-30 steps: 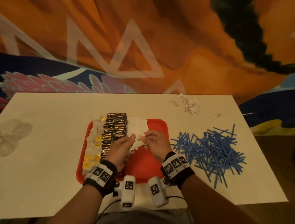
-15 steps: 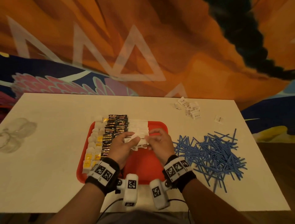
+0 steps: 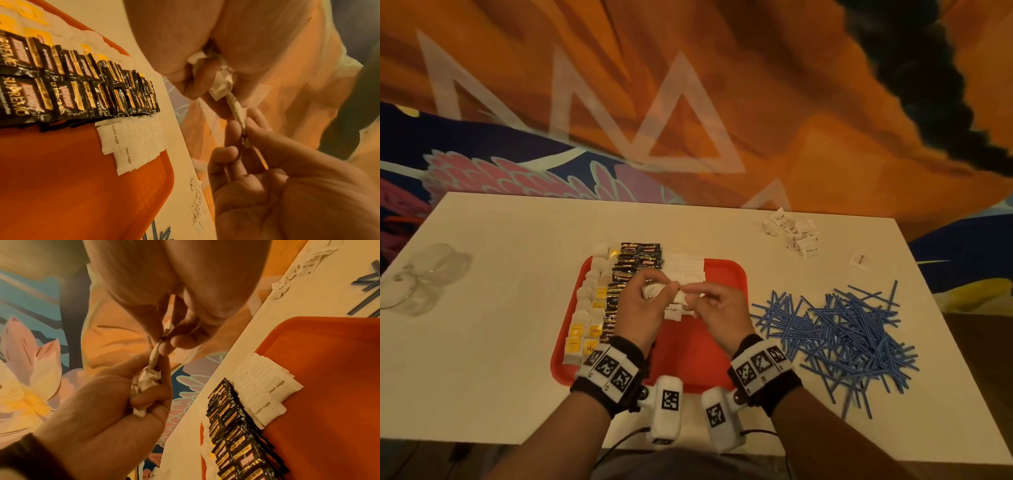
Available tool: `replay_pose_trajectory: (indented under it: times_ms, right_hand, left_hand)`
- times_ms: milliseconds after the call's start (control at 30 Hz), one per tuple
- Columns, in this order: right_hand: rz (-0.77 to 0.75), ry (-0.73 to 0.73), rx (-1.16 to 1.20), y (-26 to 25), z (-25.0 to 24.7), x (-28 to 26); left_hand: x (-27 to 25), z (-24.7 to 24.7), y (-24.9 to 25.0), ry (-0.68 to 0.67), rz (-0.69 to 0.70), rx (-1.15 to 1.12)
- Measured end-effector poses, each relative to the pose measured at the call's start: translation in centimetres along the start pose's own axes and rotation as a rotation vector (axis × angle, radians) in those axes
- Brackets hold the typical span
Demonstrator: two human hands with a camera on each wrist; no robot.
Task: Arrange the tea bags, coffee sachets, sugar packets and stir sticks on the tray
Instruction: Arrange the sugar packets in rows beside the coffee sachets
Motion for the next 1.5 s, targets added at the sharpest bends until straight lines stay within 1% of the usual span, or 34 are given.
replay_pose_trajectory:
  times_ms: [167, 233, 300, 367, 433, 500, 600, 667, 767, 867, 967, 1100, 1267, 1400, 1467, 1500]
  right_hand:
    - [0.039, -0.02, -0.016, 0.8, 0.3, 0.2]
    - [0.054, -0.053, -0.007, 1.1, 0.6, 0.3]
    - [0.081, -0.055, 0.049, 1.7, 0.9, 0.4]
    - [0.163, -0.033, 0.143, 2.7, 1.0, 0.4]
    - [0.283, -0.031, 0.222, 3.9, 1.3, 0.4]
    - [0.385, -0.041, 0.22, 5.1, 1.6, 0.2]
    - [0.435, -0.047, 0.15, 6.5, 1.9, 0.5]
    - [0.456, -0.039, 0.123, 7.4, 2.1, 0.9]
    - [0.493, -0.032, 0.029, 9.3, 2.1, 1.7]
    - [0.521, -0.03, -0.144, 12.0, 0.8, 2.4]
    - [0.543, -0.022, -0.303, 14.3, -0.4, 2.6]
    - [0.569, -0.016, -0.362, 16.3, 0.1, 3.7]
    - [0.558, 0.02, -0.353, 16.3, 1.8, 5.8]
    - [0.552, 0.011, -0.658, 16.4, 2.1, 7.1]
    - [0.556, 0.043, -0.709, 16.7, 2.2, 7.2]
    - [0.564, 0.066, -0.693, 16.8, 2.1, 7.1]
  left_hand:
    - [-0.3, 0.3, 0.1, -0.122, -0.002, 0.049]
    - [-0.4, 0.1, -0.2, -0.141, -0.008, 0.05]
    - [-0.3, -0.2, -0.8, -0.147, -0.021, 0.067]
    - [-0.1, -0.6, -1.4, -0.146, -0.029, 0.088]
    - [0.2, -1.1, -2.0, -0.144, -0.043, 0.111]
    - [0.3, -1.4, -2.3, -0.156, -0.059, 0.127]
    - [0.6, -1.7, -3.0, -0.178, -0.082, 0.188]
    - [0.8, -2.1, -3.9, -0.169, -0.112, 0.226]
    - [1.3, -3.3, -5.5, -0.086, -0.154, 0.259]
    - [1.7, -4.6, -6.4, -0.001, -0.221, 0.219]
    - [1.8, -5.8, -6.9, 0.037, -0.271, 0.184]
    - [1.6, -7.5, -7.7, 0.074, -0.337, 0.154]
    - [1.1, -9.2, -8.2, 0.074, -0.371, 0.16]
    - [0.8, -10.1, -8.3, 0.09, -0.38, 0.147]
    - [0.7, -10.5, -8.4, 0.094, -0.384, 0.138]
    - [0.7, -10.6, -8.3, 0.099, -0.387, 0.138]
Point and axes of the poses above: each hand's wrist, its own x-axis towards the middle knuckle, its own z-axis out of the palm, y = z × x, the point moved 7 cm from there along x, towards the middle knuckle, and after that the axes turned 12 degrees about -x, right-handed, at the moved point
